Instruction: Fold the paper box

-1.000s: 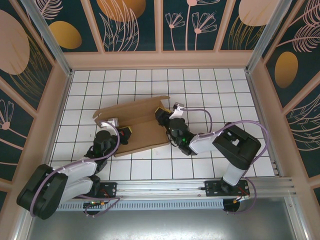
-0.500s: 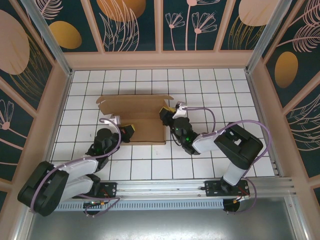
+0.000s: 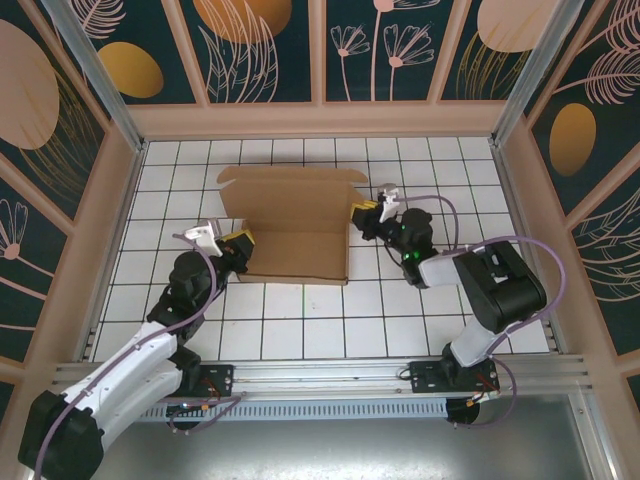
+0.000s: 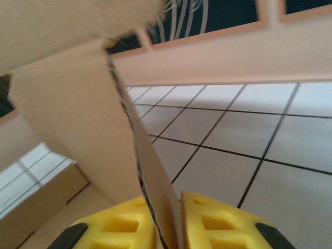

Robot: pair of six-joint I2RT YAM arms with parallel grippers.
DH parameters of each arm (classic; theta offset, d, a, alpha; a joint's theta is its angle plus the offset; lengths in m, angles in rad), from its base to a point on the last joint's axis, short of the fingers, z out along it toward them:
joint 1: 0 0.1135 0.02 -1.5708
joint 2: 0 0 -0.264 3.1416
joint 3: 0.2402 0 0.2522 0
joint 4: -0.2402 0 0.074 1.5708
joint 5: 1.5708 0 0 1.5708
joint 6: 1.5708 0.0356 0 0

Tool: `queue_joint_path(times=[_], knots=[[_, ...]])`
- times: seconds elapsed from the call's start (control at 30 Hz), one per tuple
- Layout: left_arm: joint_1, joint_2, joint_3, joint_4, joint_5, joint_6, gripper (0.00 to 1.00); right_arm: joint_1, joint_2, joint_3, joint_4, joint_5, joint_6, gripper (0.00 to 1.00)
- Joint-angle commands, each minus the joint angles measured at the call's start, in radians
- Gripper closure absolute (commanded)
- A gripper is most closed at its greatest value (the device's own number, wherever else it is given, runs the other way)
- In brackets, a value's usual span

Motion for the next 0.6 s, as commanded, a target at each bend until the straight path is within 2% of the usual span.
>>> queue_joint_path(times=[0.0, 0.07, 0.17, 0.23, 0.33, 0.47, 0.53, 0.57], knots=[[0.077, 0.052, 0.073, -0.044, 0.071, 0.090, 0.72, -0.026, -0.034, 0.091, -0.194, -0.254, -0.174, 0.82], [0.146, 0.109, 0.113, -0.019, 0.157, 0.124, 0.65, -0.043, -0.026, 0.136, -0.294, -0.312, -0.247, 0.81], [0.167, 0.189, 0.198, -0.038, 0.162, 0.262, 0.59, -0.060, -0.029, 0.170, -0.389, -0.311, -0.338, 0.68], [0.198, 0.233, 0.222, -0.009, 0.207, 0.322, 0.57, -0.072, -0.041, 0.185, -0.424, -0.310, -0.377, 0.62], [0.293, 0.301, 0.237, 0.082, 0.361, 0.346, 0.56, -0.095, -0.061, 0.216, -0.489, -0.364, -0.447, 0.56], [0.369, 0.352, 0.268, 0.142, 0.529, 0.503, 0.55, -0.126, -0.062, 0.276, -0.569, -0.420, -0.535, 0.58], [0.411, 0.365, 0.234, 0.270, 0.635, 0.513, 0.54, -0.133, -0.056, 0.295, -0.575, -0.434, -0.571, 0.59], [0.432, 0.378, 0.226, 0.318, 0.654, 0.504, 0.53, -0.132, -0.053, 0.306, -0.582, -0.427, -0.596, 0.60]])
